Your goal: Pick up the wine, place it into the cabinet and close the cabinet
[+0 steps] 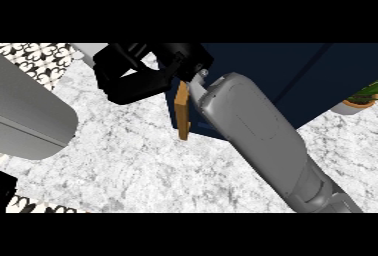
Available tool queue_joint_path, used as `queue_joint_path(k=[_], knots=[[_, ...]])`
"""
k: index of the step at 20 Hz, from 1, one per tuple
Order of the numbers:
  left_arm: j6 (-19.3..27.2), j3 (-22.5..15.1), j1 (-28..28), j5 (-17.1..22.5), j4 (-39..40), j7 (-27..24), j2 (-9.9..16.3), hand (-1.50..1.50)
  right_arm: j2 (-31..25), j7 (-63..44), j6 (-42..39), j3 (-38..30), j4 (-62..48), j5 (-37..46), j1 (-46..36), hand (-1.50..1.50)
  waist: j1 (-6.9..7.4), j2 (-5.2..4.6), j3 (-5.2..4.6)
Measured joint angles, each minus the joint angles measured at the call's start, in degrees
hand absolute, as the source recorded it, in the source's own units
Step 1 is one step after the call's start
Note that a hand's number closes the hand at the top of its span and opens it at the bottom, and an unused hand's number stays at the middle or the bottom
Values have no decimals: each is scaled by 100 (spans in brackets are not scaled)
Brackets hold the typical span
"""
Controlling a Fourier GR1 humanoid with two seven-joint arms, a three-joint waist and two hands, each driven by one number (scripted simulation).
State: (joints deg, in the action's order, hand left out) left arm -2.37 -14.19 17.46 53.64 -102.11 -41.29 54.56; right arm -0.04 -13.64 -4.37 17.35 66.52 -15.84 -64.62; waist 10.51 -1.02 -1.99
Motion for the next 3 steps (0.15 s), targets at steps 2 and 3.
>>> queue_joint_path(k=[2, 3], knots=[[3, 11, 22, -5, 12, -11, -3, 150, -13, 156, -118, 6, -52, -15, 5, 150, -13, 10, -6], [7, 13, 20, -10, 26, -13, -7, 150, -9, 224, -176, 9, -79, -27, -5, 150, -34, 8, -10]])
